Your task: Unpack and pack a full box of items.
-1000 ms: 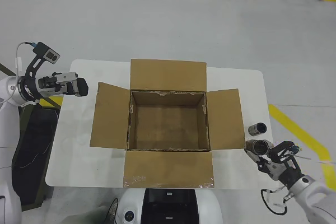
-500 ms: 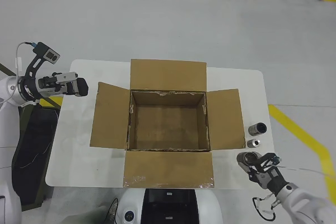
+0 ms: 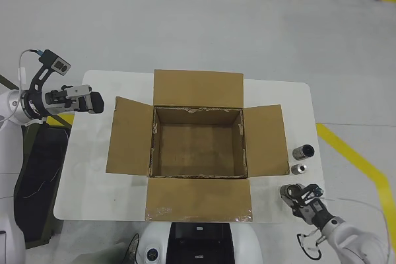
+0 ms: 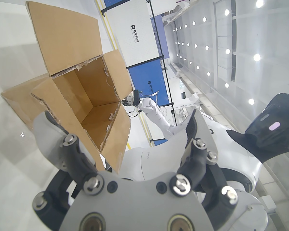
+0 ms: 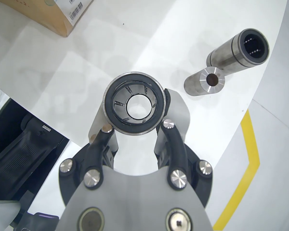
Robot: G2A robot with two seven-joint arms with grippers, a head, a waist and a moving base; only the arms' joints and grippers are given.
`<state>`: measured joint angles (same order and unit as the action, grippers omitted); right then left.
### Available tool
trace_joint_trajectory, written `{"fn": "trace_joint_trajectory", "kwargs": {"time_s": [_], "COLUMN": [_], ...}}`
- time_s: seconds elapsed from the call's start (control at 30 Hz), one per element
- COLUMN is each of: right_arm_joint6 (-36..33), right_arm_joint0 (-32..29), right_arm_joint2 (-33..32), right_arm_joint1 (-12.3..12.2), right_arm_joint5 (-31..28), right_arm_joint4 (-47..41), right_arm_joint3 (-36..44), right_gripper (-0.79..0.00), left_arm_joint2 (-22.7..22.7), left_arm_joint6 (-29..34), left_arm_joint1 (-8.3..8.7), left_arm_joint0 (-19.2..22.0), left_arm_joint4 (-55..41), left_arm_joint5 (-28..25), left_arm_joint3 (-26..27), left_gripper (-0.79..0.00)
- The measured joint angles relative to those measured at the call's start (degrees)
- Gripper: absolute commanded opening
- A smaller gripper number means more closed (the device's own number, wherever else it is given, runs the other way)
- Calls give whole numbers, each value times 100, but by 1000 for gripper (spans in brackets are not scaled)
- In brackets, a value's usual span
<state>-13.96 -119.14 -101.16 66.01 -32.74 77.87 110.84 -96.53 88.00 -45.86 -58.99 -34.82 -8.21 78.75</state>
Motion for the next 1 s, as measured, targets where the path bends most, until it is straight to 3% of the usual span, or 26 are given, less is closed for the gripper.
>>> {"fn": "trace_joint_trajectory", "kwargs": {"time_s": [0.6,0.8,1.0], "right_arm_joint6": [84,58,24], "right_arm_joint0": [464,601,677], "right_arm_joint2": [243,342,418], "right_arm_joint1": [-30,-37,-42], "right_arm_joint5": [143,175,227], "right_arm_joint4": [39,-1,-81], "right_arm_joint3": [-562,-682,-799], "right_gripper": [-782,-646,-348], "left_arm_joint2": [0,0,0], "left_arm_joint6": [0,0,0], "left_arm_joint1": [0,0,0], "left_arm_joint0": [0,0,0], "left_arm_joint4": [0,0,0], "left_arm_joint5": [0,0,0], "left_arm_joint3": [0,0,0], "left_gripper": [0,0,0]}}
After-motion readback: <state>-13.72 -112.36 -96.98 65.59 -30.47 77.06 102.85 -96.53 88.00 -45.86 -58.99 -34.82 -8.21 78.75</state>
